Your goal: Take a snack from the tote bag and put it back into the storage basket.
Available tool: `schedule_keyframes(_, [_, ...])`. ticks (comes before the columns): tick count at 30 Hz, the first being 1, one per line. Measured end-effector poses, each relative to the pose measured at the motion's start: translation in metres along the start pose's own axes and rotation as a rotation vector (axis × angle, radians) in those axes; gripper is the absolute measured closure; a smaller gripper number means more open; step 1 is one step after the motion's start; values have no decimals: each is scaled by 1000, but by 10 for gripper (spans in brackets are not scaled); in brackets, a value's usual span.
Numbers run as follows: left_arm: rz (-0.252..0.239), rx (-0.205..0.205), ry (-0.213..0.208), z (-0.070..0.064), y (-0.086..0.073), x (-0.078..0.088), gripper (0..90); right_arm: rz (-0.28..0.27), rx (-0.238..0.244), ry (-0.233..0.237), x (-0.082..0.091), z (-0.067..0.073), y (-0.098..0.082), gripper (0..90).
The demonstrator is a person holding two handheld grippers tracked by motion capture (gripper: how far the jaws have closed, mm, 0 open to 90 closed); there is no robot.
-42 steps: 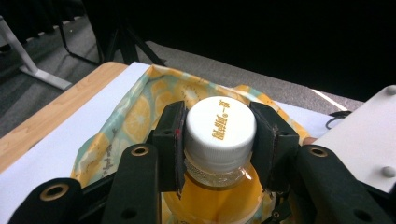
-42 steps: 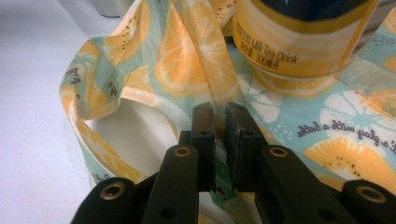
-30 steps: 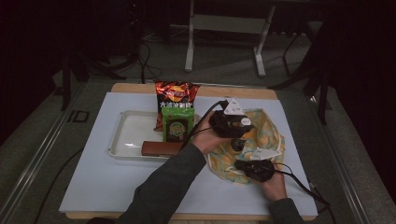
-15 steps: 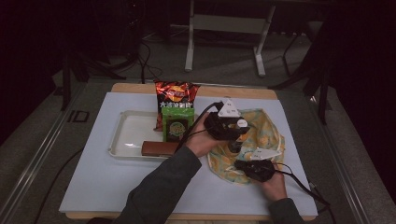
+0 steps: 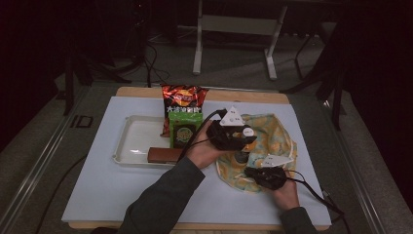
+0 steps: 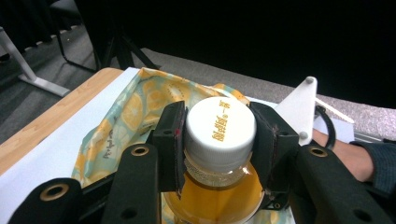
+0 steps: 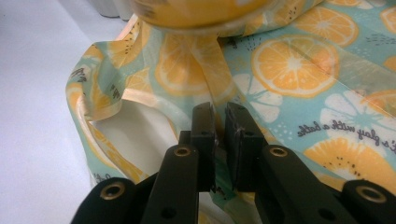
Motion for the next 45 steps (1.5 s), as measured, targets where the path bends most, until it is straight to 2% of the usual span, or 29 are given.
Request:
schedule_keyframes(14, [-15, -4, -7, -3, -3, 23, 581, 0, -3, 2, 0, 0, 0, 822])
schedule_keyframes(24, [-12, -6, -10, 0, -8, 37, 581, 1, -6, 6, 0, -1, 0, 821])
schedule_keyframes(40, [-20, 14, 18, 11, -19, 66, 581, 0, -7, 7, 0, -1, 0, 821])
schedule_keyframes(45, [-22, 9, 25, 13, -21, 74, 581, 1, -8, 8, 0, -1, 0, 821])
Point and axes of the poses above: each handheld gripper's, and its own axes: x roughly backward along the jaws, y roughly out of its top, z roughly to its left, the point moved 4 cm from there along -x, roughly forward along the jaws, and after that the axes turned 2 degrees about x, right-handed, at the moved point
